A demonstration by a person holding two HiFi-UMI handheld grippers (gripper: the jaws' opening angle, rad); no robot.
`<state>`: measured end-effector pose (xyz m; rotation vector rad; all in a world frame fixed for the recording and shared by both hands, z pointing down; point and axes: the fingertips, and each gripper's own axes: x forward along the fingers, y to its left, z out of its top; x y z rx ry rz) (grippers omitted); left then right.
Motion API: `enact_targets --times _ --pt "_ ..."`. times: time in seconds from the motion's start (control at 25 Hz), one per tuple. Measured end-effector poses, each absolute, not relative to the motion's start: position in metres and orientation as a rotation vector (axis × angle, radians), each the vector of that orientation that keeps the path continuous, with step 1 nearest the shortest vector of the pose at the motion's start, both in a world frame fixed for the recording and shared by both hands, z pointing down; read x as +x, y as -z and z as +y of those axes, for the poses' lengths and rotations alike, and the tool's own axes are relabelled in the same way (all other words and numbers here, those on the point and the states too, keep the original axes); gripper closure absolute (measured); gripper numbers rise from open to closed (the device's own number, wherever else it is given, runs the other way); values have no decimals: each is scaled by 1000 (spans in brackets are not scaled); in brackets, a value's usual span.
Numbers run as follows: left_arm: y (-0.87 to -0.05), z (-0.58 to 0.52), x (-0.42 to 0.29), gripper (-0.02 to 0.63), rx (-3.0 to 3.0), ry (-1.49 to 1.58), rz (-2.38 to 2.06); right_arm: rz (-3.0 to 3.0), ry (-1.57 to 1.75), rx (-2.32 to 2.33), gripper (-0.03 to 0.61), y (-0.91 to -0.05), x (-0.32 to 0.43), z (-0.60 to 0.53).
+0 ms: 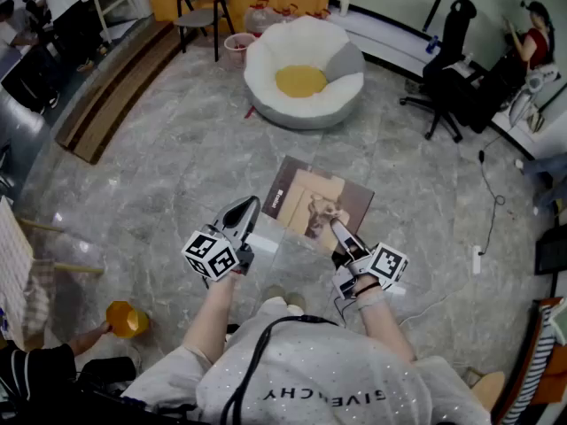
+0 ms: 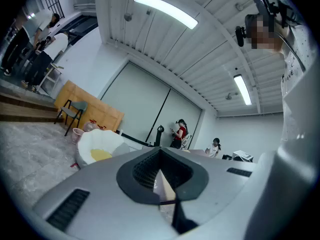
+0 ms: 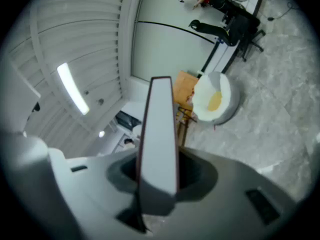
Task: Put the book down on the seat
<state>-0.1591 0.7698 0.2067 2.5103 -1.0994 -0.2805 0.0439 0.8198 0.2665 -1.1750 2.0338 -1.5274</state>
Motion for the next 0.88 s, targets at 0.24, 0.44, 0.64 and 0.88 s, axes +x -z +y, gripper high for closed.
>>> enact_targets --times 0.24,0.44,0.64,0.88 --pt "-208 772 -157 591 2506 288 -1096 2032 1513 -1193 425 -267 45 820" --pt "-212 774 -159 591 2480 289 -1106 2016 1513 -1179 425 -266 42 820" --pt "-222 780 -148 591 2465 284 -1122 2011 1512 -1162 425 -270 54 823" --pt "-230 780 -149 591 2445 285 -1139 2055 1455 -1115 425 -264 59 817"
